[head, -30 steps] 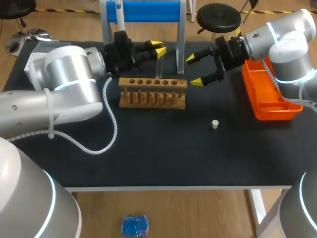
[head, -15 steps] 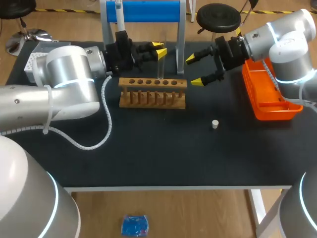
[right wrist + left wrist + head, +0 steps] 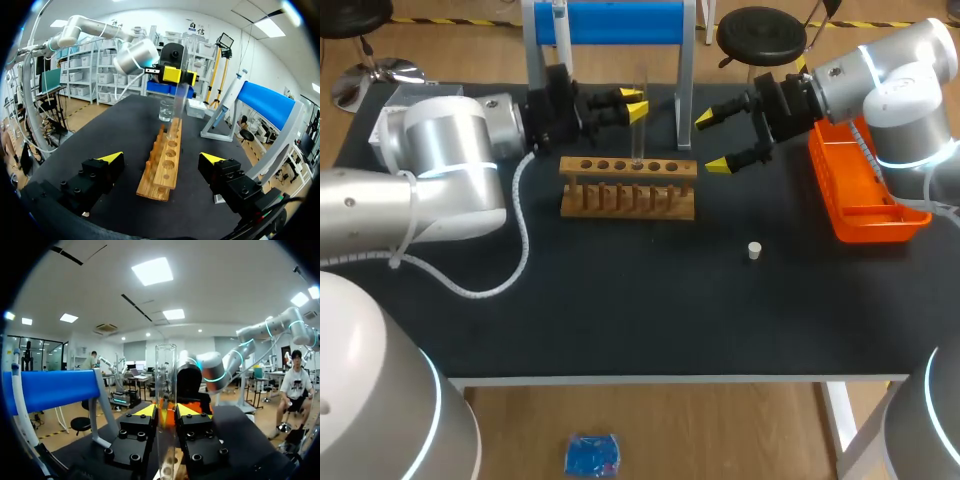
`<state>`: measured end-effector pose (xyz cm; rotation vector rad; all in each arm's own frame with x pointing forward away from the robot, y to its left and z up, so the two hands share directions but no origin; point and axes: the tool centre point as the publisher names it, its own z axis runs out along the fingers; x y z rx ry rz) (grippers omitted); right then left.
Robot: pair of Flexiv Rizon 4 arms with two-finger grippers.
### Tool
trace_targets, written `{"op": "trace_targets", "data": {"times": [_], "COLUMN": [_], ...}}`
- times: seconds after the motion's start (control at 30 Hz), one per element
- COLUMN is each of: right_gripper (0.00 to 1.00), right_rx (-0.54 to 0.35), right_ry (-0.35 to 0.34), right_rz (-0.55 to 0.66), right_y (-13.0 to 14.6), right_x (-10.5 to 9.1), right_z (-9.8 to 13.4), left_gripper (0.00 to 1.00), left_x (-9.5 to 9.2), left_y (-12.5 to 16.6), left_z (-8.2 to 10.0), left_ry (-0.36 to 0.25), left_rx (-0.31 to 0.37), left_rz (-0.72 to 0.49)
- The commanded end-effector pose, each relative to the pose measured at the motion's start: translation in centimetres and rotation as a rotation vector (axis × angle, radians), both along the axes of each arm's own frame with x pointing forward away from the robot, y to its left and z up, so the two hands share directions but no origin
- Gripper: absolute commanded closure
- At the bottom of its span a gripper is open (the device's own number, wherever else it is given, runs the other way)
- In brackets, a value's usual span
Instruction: Invert the test tube, pick up the pipette, mount the tip to pipette, aspirate from beaker and dispense into the tube, eject the tip, return the pipette, and cap with the stopper.
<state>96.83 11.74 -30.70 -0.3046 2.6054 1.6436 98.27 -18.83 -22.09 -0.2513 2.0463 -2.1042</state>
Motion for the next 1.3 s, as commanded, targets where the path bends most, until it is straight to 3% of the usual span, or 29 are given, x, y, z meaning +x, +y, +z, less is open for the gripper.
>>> {"op": "trace_targets", "data": {"times": [0.03, 0.93, 1.3], "right_gripper": [0.00, 0.00, 0.00], "right_rx": [-0.003, -0.003, -0.003], "right_ry": [0.000, 0.000, 0.000], "right_rz": [0.001, 0.001, 0.001], "right_y": [0.0, 0.0, 0.0], "right_x": [0.0, 0.0, 0.0], "right_z": [0.1, 0.1, 0.1], "left_gripper": [1.00, 1.00, 1.00], "left_x": [0.4, 1.4, 1.2], "left_y": [0.0, 0.3, 0.5], "left_z": [-0.5, -2.4, -3.0], "left_ry": [-0.006, -0.003, 0.034], "left_rx": [-0.009, -0.002, 0.058], "left_rz": [-0.001, 0.005, 0.007]}}
